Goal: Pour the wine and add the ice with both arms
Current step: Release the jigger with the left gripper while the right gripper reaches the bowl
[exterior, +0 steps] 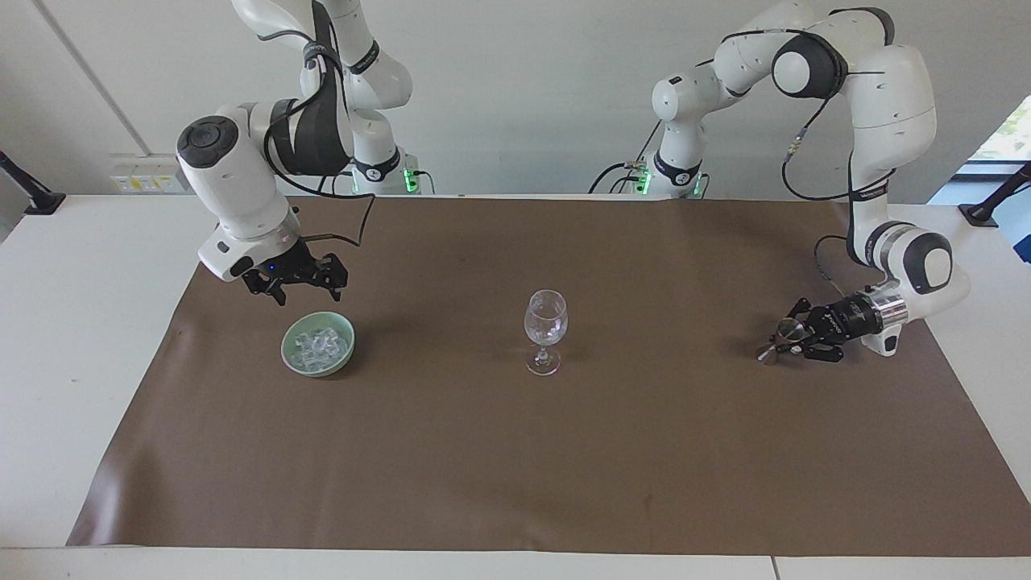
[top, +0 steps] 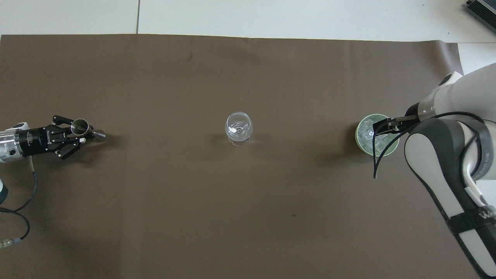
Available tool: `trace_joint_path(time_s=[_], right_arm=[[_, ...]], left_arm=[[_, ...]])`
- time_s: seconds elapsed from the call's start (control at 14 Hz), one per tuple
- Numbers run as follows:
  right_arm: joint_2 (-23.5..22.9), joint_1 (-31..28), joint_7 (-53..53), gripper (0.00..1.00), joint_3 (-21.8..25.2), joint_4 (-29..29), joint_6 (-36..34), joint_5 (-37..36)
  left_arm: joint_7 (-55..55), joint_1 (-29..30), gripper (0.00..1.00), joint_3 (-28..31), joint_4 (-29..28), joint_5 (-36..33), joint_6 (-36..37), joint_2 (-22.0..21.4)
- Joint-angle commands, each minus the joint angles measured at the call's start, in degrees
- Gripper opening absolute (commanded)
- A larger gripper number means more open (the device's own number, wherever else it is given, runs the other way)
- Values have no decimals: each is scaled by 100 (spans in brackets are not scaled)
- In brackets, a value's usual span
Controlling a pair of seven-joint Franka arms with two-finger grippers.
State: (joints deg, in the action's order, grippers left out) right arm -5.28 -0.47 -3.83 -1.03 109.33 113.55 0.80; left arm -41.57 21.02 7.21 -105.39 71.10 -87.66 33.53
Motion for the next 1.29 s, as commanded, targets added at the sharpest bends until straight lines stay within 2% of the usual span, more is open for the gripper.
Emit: trace_joint_path(time_s=[0.0, 0.07, 0.14, 0.21, 0.29, 0.5, 0.86, 0.93, 1.0, 1.07, 1.21], right_arm=[[28, -111, -153, 100, -56, 457, 692, 131], [-8, -120, -162, 100, -47, 527, 808, 131], [-60, -120, -153, 100, -47, 554, 826, 131], [-131, -120, -144, 100, -47, 554, 835, 131], [-166, -137, -153, 100, -47, 580, 1001, 131], [-350, -173, -162, 100, -47, 695, 1493, 70], [-606, -190, -171, 100, -38, 695, 1873, 43], [-606, -182, -179, 98, -29, 704, 1864, 34], [-606, -190, -188, 91, -21, 721, 1846, 26], [-588, -190, -197, 90, -12, 739, 1803, 17], [-562, -190, -206, 86, 14, 844, 1776, 8]], left_arm=[[26, 165, 81, 43, 27, 35, 188, -5], [17, 157, 82, 122, 45, 9, 205, -31], [8, 148, 88, 183, 54, -8, 214, -83], [17, 139, 98, 262, 106, -104, 223, -136], [8, 148, 100, 324, 272, -305, 267, -145], [87, 130, 100, 421, 677, -833, 355, -198], [105, -441, 100, 518, 1327, -1659, 100, -760], [105, -459, 100, 518, 1520, -1870, 91, -760], [105, -494, 100, 509, 1757, -2072, 91, -769], [122, -546, 100, 509, 1933, -2257, 91, -778], [507, -773, 100, 535, 2023, -2477, 13, -944]])
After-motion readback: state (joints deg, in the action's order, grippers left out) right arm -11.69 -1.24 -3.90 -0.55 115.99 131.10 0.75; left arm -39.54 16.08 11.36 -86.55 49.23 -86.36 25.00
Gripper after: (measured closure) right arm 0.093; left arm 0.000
